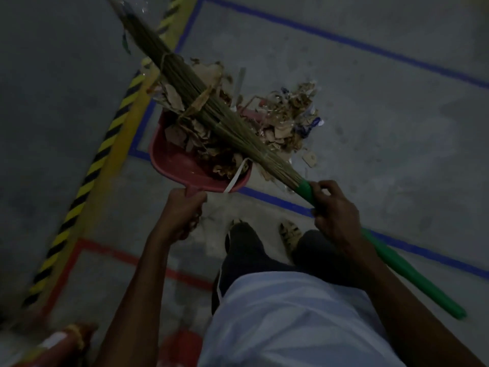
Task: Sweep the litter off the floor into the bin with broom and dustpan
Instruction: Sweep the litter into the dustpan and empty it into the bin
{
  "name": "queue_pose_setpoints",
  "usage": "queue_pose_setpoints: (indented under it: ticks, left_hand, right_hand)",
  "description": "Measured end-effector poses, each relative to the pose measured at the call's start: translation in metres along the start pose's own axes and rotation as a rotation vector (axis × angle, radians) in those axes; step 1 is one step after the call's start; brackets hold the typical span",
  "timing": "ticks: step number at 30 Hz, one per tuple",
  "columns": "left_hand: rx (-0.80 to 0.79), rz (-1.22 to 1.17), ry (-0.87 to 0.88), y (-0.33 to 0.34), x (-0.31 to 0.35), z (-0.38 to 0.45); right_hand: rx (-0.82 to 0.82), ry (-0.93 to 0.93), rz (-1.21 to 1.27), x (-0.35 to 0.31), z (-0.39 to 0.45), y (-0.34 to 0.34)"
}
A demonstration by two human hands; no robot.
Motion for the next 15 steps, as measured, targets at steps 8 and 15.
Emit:
queue_pose_setpoints:
  ticks: [8, 15]
  left_hand:
    - [0.227, -0.238, -0.071, 0.012, -0.062, -0.089]
    - [0.463, -0.483, -0.126, 0.011, -0.122, -0.198]
  right_hand:
    - [-0.174, -0.237, 0.021, -0.007, -0.005, -0.015]
    - [-0.241, -0.554, 0.031, -0.059, -0.011, -0.048]
Point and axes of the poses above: each hand's wrist, its own z-axis towards the middle knuckle, its own y-axis out of the palm, x = y × z, the point moved 7 cm from there along z, towards the middle knuckle, and after that the axes turned 6 degrees about x, right-handed, at the moved point
